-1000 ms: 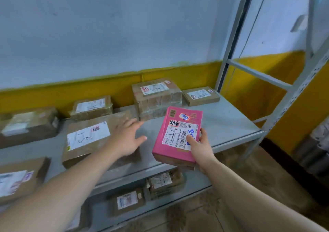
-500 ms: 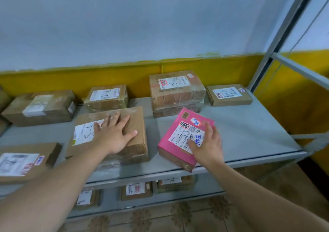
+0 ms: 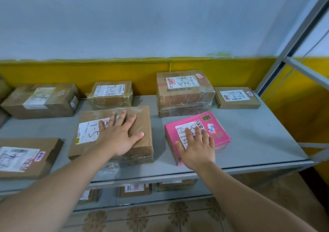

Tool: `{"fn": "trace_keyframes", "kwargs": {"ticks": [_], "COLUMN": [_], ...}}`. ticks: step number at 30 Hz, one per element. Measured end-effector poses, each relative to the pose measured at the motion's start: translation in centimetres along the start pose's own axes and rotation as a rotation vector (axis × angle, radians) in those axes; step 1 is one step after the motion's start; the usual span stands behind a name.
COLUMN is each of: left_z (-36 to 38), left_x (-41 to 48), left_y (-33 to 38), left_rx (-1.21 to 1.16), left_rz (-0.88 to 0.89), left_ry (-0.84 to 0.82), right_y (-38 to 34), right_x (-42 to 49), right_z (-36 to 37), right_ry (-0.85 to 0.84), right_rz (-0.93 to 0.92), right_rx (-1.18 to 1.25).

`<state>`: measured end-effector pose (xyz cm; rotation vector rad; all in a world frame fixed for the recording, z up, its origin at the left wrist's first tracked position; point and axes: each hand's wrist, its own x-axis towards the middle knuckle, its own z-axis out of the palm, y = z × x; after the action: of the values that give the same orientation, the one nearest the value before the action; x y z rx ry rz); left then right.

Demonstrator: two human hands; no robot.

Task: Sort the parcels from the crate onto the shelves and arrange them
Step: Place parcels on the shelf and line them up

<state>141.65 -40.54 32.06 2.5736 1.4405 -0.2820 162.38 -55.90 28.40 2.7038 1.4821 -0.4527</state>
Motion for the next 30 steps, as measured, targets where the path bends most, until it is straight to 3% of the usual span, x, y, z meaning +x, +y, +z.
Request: {"fn": "trace_keyframes", "kwargs": {"ticks": [4, 10, 20, 24, 30], "left_z": [-0.1, -0.3, -0.9, -2.5, -5.3], "left_x": [-0.1, -0.2, -0.6, -1.8, -8.2], "left_y": [-0.2, 0.1, 0.6, 0.7, -0.8], "left_rx": [-0.004, 0.003, -0.048, -0.132, -0.116], "left_rz": [0.021, 0.095, 0.031, -0.008, -0.030], "left_ry": [-0.007, -0.033, -0.060, -0.086, -0.022], "right_y": [0.3, 0.4, -0.3, -0.2, -3.4], "right_x": [-0.8, -0.1, 0.2, 1.0, 1.7], "right_z": [-0.4, 0.1, -0.2, -2.7, -8.6], "right_ry": [-0.019, -0.012, -0.012, -0.057, 0.046], "right_rz": [-0.006, 0.063, 0.115, 0.064, -0.183], "right_rx": [-0.077, -0.004, 0.058, 0.025, -0.034]}}
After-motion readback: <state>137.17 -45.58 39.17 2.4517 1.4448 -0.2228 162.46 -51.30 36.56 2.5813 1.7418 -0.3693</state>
